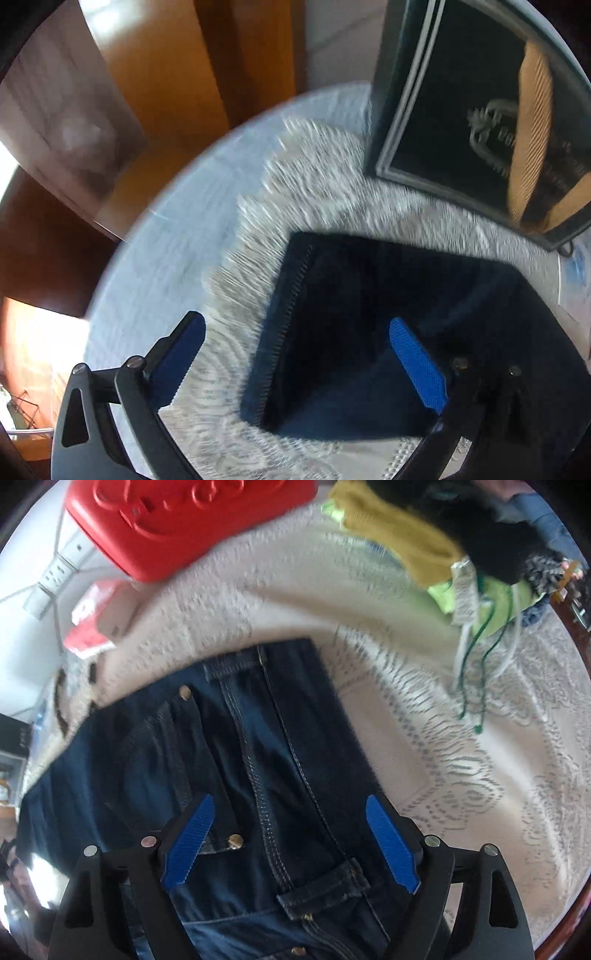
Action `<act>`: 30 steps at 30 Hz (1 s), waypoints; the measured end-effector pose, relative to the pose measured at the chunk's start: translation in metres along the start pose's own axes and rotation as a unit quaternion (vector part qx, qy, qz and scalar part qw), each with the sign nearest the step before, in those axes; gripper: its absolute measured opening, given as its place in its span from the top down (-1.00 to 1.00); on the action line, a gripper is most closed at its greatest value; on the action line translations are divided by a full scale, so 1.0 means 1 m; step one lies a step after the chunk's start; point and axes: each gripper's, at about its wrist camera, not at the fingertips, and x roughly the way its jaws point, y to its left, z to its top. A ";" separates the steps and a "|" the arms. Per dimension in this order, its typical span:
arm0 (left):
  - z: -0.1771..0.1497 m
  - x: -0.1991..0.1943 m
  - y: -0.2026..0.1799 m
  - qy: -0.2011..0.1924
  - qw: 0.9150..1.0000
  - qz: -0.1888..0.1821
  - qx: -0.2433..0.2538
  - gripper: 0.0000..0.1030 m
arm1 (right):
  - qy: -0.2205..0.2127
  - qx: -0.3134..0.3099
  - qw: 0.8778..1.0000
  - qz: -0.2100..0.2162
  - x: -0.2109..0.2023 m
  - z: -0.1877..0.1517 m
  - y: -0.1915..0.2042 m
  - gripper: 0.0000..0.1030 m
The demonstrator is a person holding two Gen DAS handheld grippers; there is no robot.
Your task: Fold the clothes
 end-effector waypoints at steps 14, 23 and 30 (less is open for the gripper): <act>0.020 -0.015 -0.003 -0.064 0.957 0.275 0.071 0.82 | 0.008 -0.051 0.998 -0.044 0.016 -0.014 0.010 -0.99; -0.065 -0.101 -0.015 -0.024 0.999 -0.007 0.045 -0.37 | -0.042 -0.025 0.999 0.007 -0.042 -0.050 -0.012 -0.99; -0.196 -0.150 -0.057 -0.019 0.994 -0.076 0.077 -1.00 | -0.009 -0.063 0.998 0.026 -0.077 -0.130 -0.017 -0.60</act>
